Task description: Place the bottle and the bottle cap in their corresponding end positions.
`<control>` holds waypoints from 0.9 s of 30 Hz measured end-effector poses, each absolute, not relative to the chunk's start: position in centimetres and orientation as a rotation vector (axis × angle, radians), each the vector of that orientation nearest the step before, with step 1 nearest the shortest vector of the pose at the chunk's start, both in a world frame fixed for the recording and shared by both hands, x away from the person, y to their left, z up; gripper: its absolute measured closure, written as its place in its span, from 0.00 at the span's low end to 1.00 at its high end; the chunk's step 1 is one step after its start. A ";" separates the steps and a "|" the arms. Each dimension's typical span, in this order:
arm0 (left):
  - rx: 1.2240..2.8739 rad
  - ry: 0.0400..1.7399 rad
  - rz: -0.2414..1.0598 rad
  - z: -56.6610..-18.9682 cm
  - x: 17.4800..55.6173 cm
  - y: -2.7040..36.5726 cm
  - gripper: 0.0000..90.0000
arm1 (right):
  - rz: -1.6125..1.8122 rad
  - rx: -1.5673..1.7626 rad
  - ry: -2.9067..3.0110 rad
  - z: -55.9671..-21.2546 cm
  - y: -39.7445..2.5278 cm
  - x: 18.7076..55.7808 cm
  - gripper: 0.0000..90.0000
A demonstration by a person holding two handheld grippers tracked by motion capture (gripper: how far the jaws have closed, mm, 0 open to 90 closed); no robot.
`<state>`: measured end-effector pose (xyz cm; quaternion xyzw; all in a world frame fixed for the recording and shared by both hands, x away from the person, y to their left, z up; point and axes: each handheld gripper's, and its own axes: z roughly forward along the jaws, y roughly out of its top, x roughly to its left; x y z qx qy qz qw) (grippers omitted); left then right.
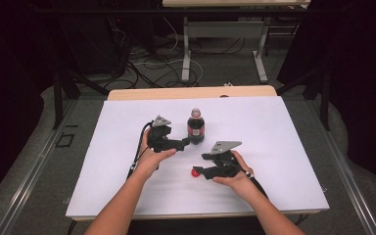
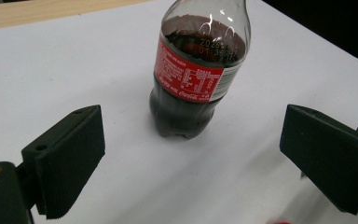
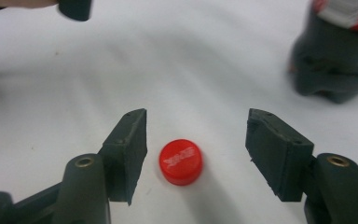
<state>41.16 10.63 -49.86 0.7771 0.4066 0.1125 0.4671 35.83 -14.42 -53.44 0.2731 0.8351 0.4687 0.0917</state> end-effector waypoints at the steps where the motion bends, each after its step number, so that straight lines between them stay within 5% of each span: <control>1: 1.911 0.994 0.289 -49.7 40.9 11.0 0.08 | 1.407 0.829 2.465 -53.1 -14.9 35.7 0.42; 6: 1.843 1.051 0.309 -49.5 38.8 14.0 0.10 | 1.375 1.010 2.380 -52.1 -17.8 35.2 0.38; 21: 1.790 1.180 0.389 -51.1 35.1 21.2 0.01 | 1.275 1.316 1.990 -52.2 -26.9 35.1 0.01; 27: 1.756 1.220 0.400 -52.0 34.7 22.6 0.01 | 1.252 1.392 1.910 -52.9 -28.6 34.7 0.00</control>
